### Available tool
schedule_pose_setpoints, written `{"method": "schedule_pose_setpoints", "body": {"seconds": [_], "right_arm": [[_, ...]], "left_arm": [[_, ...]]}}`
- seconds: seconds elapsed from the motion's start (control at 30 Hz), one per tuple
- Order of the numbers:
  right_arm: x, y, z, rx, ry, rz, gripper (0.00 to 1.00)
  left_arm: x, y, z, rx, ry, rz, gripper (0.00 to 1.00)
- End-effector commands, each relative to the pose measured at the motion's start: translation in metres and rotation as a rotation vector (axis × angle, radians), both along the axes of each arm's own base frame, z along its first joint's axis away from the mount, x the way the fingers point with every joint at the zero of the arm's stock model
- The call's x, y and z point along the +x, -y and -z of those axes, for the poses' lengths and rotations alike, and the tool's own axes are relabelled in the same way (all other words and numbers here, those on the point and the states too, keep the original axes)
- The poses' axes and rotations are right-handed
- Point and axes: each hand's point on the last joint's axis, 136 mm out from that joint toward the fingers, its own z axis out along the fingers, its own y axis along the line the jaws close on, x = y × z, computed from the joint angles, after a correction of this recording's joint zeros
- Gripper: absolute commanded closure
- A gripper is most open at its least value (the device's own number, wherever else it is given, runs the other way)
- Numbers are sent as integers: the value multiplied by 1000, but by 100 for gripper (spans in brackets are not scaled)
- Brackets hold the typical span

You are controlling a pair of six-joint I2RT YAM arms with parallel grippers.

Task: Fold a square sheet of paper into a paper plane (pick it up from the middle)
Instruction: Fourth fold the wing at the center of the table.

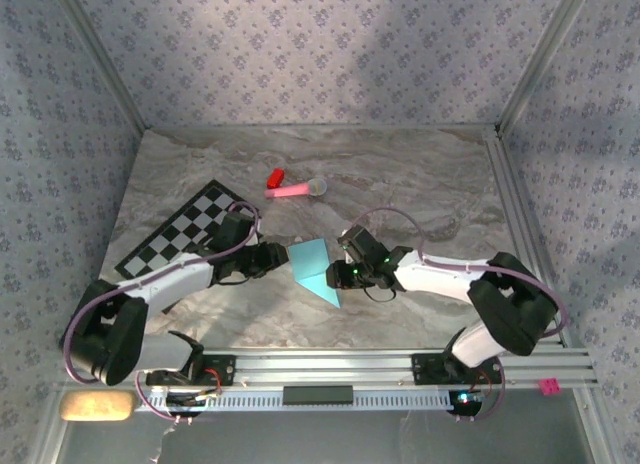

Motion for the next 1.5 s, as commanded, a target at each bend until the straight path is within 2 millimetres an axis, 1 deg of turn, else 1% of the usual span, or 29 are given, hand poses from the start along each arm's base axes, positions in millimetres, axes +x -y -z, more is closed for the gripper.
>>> {"method": "schedule_pose_setpoints", "body": {"seconds": [0.0,0.13,0.2,0.3,0.4,0.63,0.87,1.17,1.33,1.47], "right_arm": [[7,-14,-7,68,-11,-12,64],[9,-19,-3,94,-36,-25,65],[10,-18,1,92,-50,-22,67],[11,-20,1,104,-49,-29,70],[9,-17,2,95,-49,-24,74],[9,-13,-2,116,-37,-27,83],[8,-10,-1,121,-36,-21,89],[7,-11,-9,190,-15,-26,96],[6,-15,-20,262,6,-42,96],[4,-15,-23,288,13,-56,97]], "left_arm": [[-1,9,0,-46,-12,39,62],[-1,9,5,-41,-30,36,62],[-1,9,8,-37,-37,33,62],[-1,9,10,-33,-48,33,61],[-1,9,12,-27,-56,31,61],[0,9,16,-18,-67,32,61],[2,12,16,-32,-72,27,61],[4,22,16,-79,-99,43,58],[8,29,12,-110,-104,52,56],[10,31,16,-109,-117,52,56]]}}
